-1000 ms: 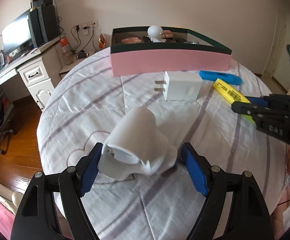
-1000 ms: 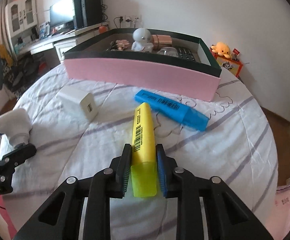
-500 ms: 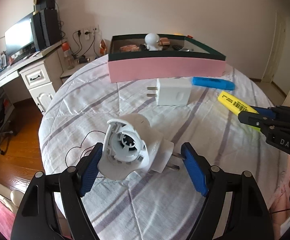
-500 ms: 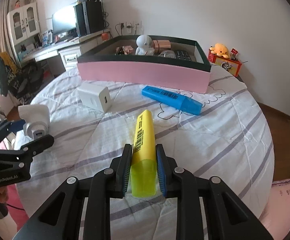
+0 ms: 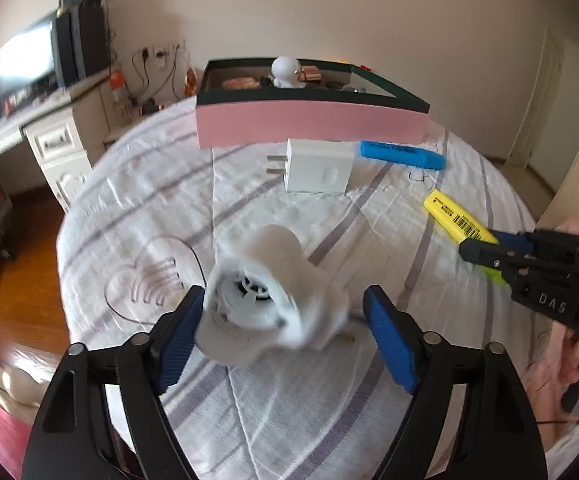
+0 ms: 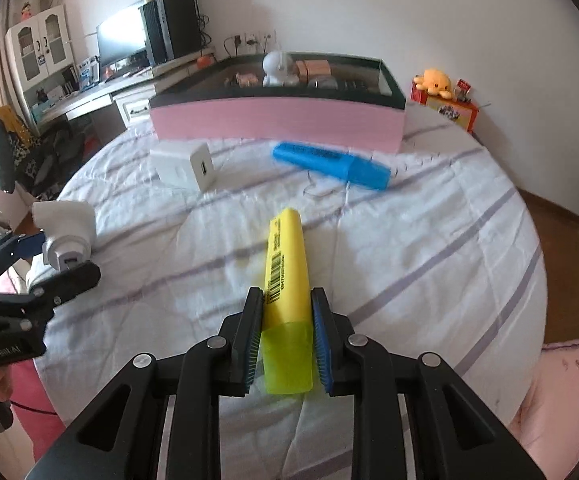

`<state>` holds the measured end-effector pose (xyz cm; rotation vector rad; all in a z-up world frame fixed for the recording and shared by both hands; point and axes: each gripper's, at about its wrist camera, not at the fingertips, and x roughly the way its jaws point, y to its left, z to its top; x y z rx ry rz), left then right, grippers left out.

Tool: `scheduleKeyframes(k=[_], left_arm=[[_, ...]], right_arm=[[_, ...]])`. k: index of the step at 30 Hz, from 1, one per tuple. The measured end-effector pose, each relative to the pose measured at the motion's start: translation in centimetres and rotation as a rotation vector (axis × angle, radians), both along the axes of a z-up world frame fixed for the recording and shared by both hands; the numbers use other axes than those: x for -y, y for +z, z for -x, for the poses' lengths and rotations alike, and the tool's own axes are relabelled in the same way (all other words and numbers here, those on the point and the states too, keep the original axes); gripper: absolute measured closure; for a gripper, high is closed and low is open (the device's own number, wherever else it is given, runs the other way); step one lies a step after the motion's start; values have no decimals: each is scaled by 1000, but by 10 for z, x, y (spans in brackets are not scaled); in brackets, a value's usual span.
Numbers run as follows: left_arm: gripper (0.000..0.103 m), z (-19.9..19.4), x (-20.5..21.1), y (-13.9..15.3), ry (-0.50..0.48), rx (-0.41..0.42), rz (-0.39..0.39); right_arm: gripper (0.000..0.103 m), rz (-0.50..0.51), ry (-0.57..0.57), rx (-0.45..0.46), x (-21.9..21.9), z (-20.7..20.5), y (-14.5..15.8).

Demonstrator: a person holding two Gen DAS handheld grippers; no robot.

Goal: Organize rigid objects
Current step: 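Lift the highlighter and plug and carry both toward the pink box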

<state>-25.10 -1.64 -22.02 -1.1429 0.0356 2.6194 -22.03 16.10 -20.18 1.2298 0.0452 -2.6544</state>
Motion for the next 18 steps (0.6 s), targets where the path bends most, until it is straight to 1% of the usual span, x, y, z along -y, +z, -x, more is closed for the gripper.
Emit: scheduleKeyframes(k=[3,5,7,10,15,18], left_arm=[[17,4,5,0,35,5,-24],[17,5,7,-1,35,4,-45],[18,6,6,-3,47,-1,-28],[35,7,7,-5,37,-4,-40],[35,4,1,-5,11,-26,16],[35,5,1,-3,9,-24,19]], right_arm=[[79,-1,5,-1,0,3,3],[79,-6,9,-2,1,6,4],[79,-14,14,2,2,10,4],[79,-16,22,6,5,15,3],[78,-33,35,11,10,24,2],[78,-34,35,16,11,28,1]])
